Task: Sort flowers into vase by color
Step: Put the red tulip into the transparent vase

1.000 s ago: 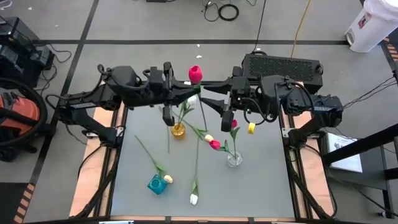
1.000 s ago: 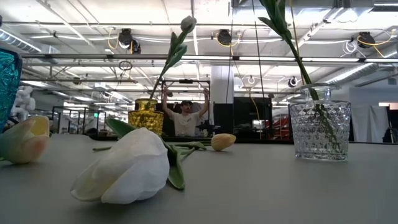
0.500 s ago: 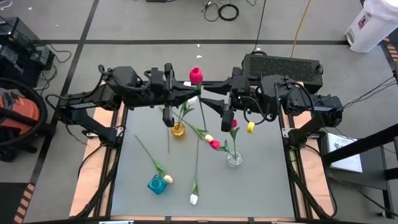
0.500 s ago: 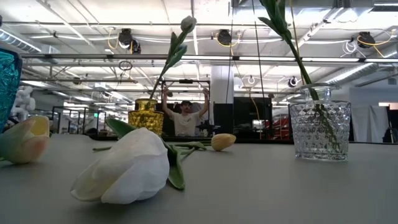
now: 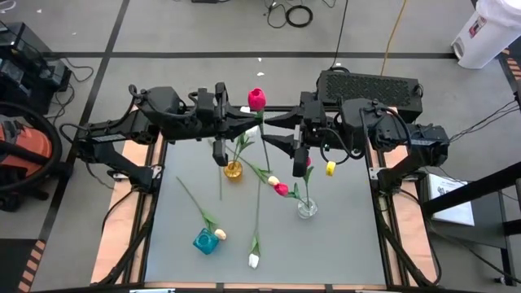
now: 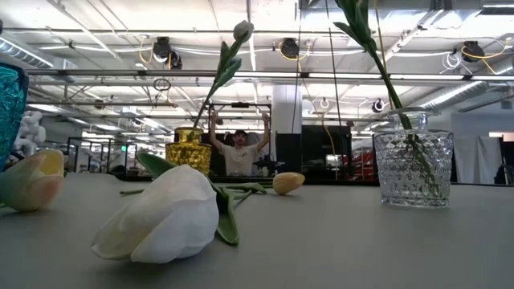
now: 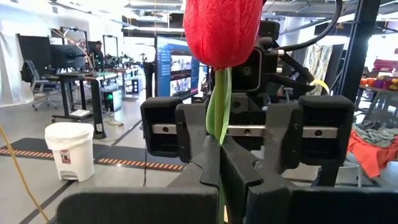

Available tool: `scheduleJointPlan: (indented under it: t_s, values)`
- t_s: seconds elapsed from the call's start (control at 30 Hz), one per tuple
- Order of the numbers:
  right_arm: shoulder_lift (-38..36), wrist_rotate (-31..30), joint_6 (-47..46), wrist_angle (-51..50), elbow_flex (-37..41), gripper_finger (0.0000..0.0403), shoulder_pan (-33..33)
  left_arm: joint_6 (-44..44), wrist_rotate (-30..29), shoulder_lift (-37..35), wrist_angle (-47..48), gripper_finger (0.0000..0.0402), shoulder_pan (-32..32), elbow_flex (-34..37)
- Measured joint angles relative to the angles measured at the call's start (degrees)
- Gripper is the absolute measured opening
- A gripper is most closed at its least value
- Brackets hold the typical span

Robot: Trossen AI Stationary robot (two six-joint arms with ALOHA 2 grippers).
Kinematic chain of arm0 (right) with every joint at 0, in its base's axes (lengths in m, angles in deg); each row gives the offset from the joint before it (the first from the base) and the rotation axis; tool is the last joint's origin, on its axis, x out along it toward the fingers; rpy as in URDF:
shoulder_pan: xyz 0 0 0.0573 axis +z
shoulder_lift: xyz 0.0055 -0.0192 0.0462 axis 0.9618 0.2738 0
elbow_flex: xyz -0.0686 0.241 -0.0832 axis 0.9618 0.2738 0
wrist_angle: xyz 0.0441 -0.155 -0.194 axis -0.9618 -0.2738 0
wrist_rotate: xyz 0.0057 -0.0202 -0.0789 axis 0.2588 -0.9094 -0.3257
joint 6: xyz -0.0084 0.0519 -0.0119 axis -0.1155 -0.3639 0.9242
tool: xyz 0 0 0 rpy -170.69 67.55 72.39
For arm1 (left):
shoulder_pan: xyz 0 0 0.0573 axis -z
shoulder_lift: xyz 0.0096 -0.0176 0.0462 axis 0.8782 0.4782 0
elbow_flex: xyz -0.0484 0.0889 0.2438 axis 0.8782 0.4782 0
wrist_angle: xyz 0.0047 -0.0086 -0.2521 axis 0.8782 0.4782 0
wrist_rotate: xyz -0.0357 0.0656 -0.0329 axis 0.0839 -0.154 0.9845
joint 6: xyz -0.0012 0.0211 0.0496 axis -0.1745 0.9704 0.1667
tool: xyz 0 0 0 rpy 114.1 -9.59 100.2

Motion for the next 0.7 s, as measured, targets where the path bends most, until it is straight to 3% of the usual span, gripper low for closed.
scheduleJointPlan:
  t_s: [0.7]
  values:
    - [3.26, -0.25, 2.64, 4.29, 0.04, 0.0183, -0.36, -0.11, -0.04, 0.00, 2.02, 0.0001, 0.90, 0.00]
